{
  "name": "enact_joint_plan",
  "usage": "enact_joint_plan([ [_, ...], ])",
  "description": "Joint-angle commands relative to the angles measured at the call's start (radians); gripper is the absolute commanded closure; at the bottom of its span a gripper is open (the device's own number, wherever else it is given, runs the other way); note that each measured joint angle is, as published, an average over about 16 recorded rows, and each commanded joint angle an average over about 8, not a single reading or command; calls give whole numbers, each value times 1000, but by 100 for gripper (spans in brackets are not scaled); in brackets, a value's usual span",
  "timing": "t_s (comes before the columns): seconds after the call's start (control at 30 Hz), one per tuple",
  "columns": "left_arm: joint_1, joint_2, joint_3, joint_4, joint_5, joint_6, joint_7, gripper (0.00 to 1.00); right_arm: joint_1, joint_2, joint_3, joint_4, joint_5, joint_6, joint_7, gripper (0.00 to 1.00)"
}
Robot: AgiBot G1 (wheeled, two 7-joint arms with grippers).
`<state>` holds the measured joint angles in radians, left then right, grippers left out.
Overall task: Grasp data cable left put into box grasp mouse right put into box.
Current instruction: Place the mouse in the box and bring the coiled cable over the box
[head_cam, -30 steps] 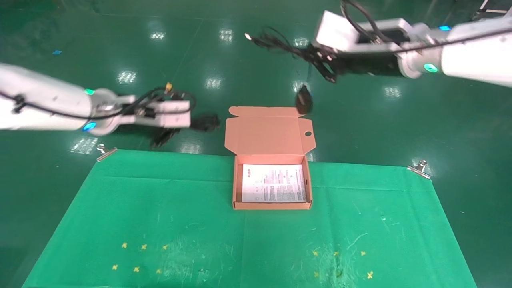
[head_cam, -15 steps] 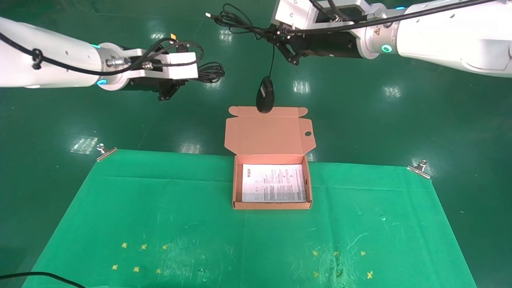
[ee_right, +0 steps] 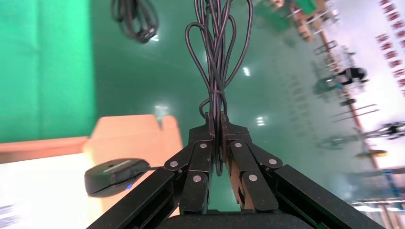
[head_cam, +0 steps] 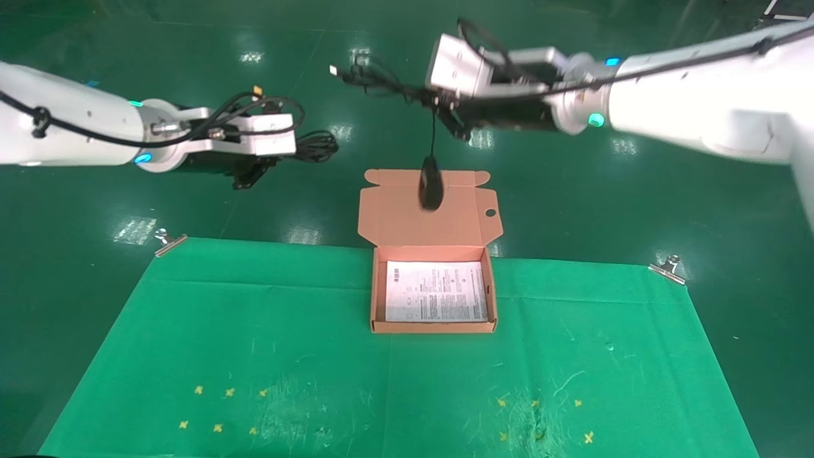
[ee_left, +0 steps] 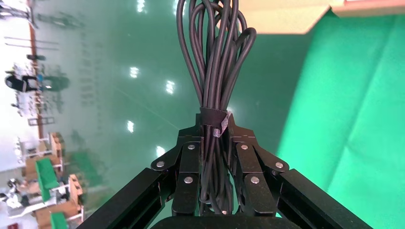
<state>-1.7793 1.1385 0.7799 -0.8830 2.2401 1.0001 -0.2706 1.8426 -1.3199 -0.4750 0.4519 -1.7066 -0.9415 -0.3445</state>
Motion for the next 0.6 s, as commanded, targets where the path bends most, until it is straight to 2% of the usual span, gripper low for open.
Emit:
enact_joint_plan([
  [0.03,7,-14,2,-19,7,18,-18,100,-11,-5,-3,-11,0,-5,-11,100],
  [0.3,29,-61,16,-114,67,96,-118,100,-60,-36,-44,-50,5,21,-3,100],
  [0.6,36,-87,33,-202,139,178,-216,100,-130,-47,-150,-28,40,68,31,100],
])
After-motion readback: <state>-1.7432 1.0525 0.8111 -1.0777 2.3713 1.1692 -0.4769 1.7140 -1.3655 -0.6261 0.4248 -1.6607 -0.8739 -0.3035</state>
